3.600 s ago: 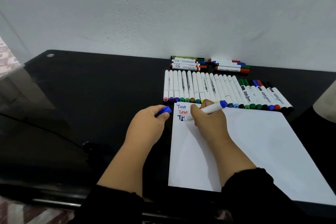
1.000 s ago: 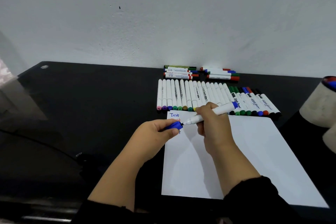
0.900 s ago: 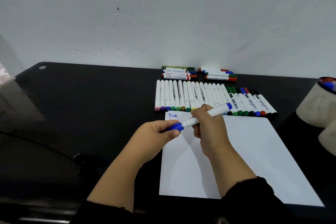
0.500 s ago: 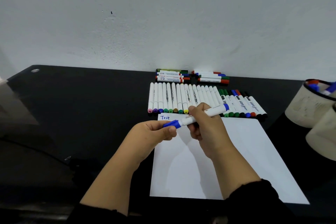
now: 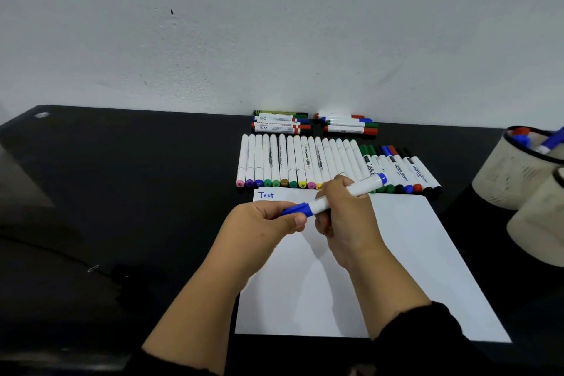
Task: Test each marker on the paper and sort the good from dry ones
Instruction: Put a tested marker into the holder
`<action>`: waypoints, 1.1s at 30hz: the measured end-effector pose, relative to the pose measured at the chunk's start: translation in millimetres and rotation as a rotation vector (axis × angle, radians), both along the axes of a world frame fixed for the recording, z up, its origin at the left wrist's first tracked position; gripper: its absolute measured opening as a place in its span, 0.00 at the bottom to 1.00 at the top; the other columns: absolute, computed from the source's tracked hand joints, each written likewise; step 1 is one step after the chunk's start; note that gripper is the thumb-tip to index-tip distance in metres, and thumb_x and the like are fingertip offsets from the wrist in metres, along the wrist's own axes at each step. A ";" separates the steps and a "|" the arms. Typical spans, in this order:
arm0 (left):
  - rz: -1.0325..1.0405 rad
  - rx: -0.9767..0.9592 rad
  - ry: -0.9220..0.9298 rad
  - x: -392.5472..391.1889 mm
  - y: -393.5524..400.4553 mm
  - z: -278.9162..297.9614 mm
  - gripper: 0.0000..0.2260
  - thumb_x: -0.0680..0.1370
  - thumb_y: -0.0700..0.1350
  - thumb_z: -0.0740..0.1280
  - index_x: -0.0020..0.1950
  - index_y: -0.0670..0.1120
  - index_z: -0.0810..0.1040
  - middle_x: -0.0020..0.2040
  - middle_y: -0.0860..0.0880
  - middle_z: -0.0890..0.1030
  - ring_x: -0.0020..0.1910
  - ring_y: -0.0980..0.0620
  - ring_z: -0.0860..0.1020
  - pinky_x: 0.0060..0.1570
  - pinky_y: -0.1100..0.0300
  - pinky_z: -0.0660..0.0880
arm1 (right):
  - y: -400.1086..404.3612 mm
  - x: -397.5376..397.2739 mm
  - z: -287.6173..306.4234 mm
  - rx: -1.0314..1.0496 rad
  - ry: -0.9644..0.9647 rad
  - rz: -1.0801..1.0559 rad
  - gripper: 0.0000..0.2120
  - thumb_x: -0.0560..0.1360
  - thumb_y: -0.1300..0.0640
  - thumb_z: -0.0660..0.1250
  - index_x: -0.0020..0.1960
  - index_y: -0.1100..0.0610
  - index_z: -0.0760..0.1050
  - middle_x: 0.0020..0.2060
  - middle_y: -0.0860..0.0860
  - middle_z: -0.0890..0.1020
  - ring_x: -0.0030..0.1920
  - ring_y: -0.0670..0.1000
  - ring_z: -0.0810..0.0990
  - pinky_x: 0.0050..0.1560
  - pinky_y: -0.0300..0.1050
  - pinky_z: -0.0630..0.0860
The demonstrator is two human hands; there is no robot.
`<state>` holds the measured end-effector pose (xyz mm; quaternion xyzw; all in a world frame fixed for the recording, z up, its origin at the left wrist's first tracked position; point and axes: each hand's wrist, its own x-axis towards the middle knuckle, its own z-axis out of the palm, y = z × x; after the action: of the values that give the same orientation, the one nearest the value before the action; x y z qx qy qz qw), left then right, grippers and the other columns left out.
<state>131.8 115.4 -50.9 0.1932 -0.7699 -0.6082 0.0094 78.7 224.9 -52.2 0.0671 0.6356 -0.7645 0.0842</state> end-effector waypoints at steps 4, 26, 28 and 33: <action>0.026 -0.035 0.003 -5.5 2.3 -1.2 0.09 0.73 0.47 0.70 0.53 0.50 0.82 0.41 0.55 0.80 0.43 0.57 0.74 0.34 0.67 0.65 | 3.2 -0.8 3.2 0.016 -0.032 -0.002 0.11 0.76 0.60 0.63 0.35 0.56 0.67 0.23 0.50 0.67 0.21 0.45 0.64 0.23 0.36 0.63; -0.278 -0.153 0.253 -62.7 84.4 49.1 0.16 0.79 0.57 0.57 0.65 0.58 0.73 0.59 0.59 0.76 0.55 0.61 0.73 0.51 0.66 0.67 | 128.6 -40.7 50.7 1.270 0.785 -0.187 0.12 0.75 0.65 0.65 0.58 0.61 0.78 0.54 0.56 0.73 0.44 0.50 0.69 0.39 0.42 0.68; -0.322 -0.268 0.258 -84.3 101.2 40.0 0.20 0.80 0.57 0.55 0.72 0.55 0.65 0.70 0.56 0.68 0.68 0.56 0.66 0.64 0.60 0.62 | 150.7 -54.3 57.1 1.255 0.731 -0.232 0.14 0.75 0.65 0.64 0.60 0.61 0.77 0.57 0.56 0.73 0.48 0.53 0.74 0.43 0.41 0.69; -0.375 -0.744 0.162 -131.3 130.2 -5.3 0.26 0.82 0.55 0.50 0.77 0.48 0.50 0.77 0.51 0.51 0.76 0.53 0.49 0.72 0.57 0.49 | 197.6 -78.3 66.5 1.218 0.641 -0.280 0.15 0.75 0.65 0.64 0.61 0.60 0.75 0.60 0.54 0.71 0.53 0.54 0.75 0.52 0.43 0.73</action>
<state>0.5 245.5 -56.2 -0.0151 -0.9555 -0.2931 0.0281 0.4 422.6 14.2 -0.0453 0.9295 -0.2583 -0.2593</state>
